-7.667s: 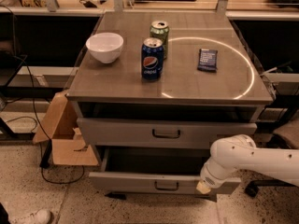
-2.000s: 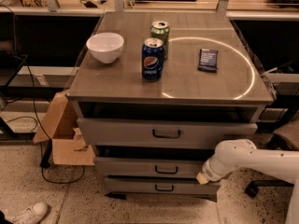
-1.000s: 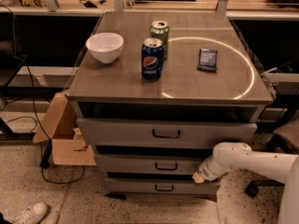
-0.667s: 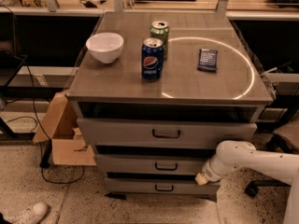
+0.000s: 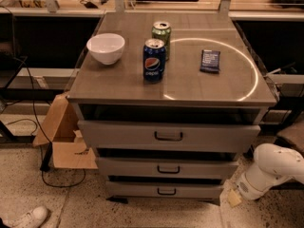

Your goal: Close middle drawer

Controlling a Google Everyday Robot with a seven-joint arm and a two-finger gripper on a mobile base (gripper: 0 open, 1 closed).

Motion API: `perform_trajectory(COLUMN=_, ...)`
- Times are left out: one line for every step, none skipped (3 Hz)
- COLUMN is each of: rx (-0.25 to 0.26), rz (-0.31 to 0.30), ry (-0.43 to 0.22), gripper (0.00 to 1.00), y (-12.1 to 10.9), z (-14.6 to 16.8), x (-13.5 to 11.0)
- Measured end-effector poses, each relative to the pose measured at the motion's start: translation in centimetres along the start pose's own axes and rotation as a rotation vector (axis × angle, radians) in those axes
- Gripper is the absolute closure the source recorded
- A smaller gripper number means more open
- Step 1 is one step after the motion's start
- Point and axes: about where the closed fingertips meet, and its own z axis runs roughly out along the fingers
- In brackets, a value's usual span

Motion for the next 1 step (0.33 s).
perform_trajectory(rx=-0.008, rz=-0.006, ry=0.019, gripper=0.82, y=0.33, z=-0.02, x=0.29)
